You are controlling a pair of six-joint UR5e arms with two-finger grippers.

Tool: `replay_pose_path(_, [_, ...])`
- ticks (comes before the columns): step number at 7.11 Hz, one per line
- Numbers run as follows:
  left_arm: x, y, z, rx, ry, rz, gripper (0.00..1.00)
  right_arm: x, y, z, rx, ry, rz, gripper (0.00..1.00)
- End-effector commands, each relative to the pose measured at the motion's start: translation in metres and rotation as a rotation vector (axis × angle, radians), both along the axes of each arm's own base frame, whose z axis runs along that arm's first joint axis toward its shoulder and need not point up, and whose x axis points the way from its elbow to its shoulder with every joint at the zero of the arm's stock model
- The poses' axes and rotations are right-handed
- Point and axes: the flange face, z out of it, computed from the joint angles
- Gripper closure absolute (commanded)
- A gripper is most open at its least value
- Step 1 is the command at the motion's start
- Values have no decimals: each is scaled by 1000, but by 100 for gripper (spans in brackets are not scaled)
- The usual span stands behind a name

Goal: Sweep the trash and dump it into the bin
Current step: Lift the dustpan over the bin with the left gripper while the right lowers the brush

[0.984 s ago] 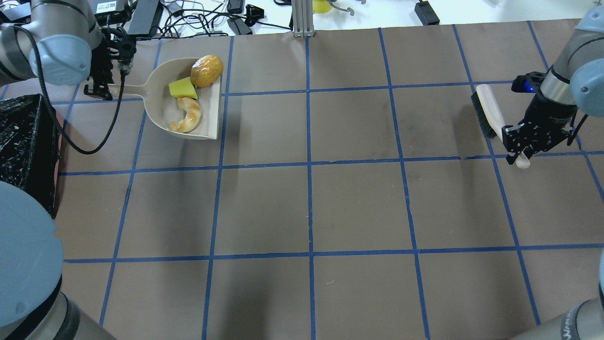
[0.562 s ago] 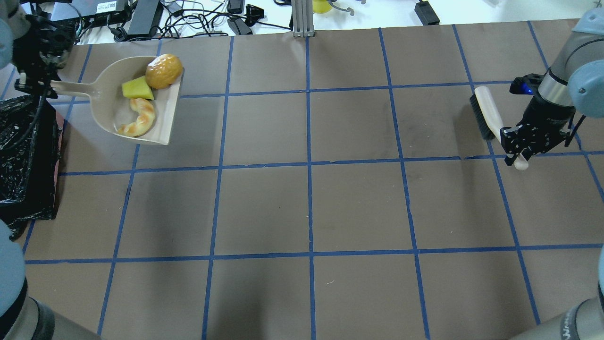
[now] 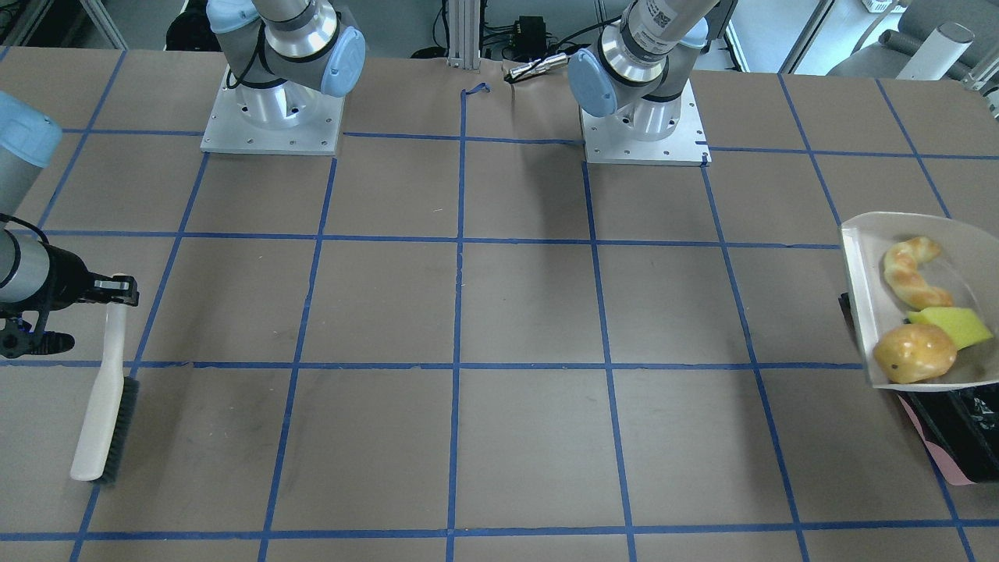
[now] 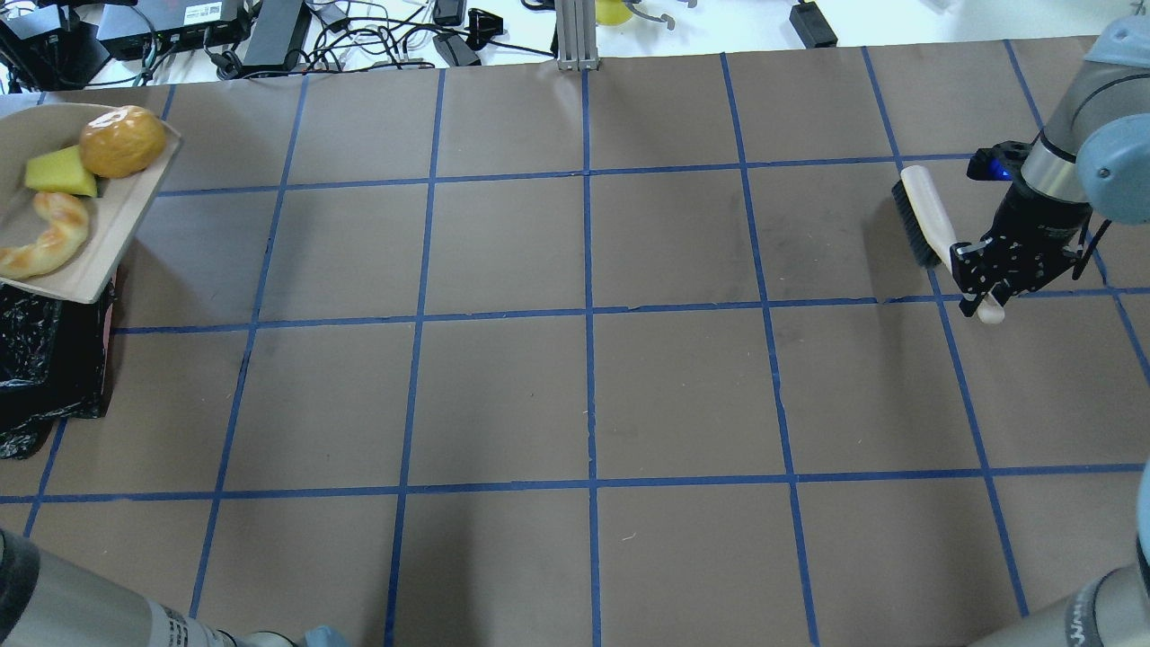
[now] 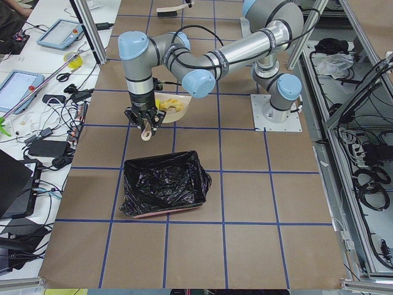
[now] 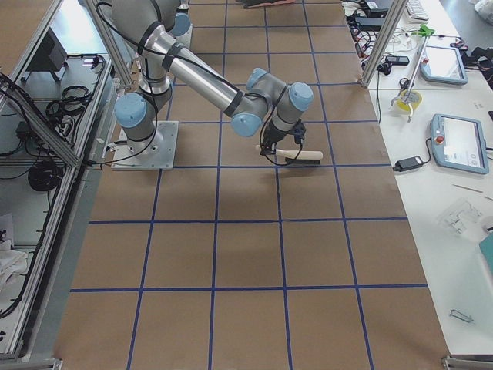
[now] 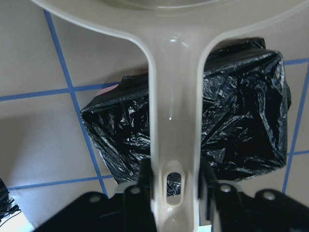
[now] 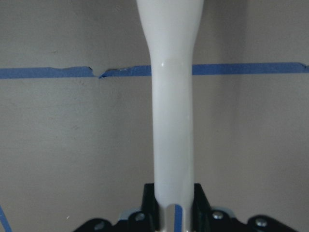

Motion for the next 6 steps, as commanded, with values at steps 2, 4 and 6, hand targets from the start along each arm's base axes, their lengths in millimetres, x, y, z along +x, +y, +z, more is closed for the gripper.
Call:
replay_pose_path(2, [112, 22, -4, -22, 34, -65, 100, -1, -2, -4, -3, 3, -5, 95])
replay_pose_path(4, [164, 15, -15, -32, 29, -110, 100, -2, -4, -6, -6, 10, -4, 43])
replay_pose_path(6, [206, 7, -30, -25, 3, -159, 100, -3, -4, -6, -6, 11, -3, 24])
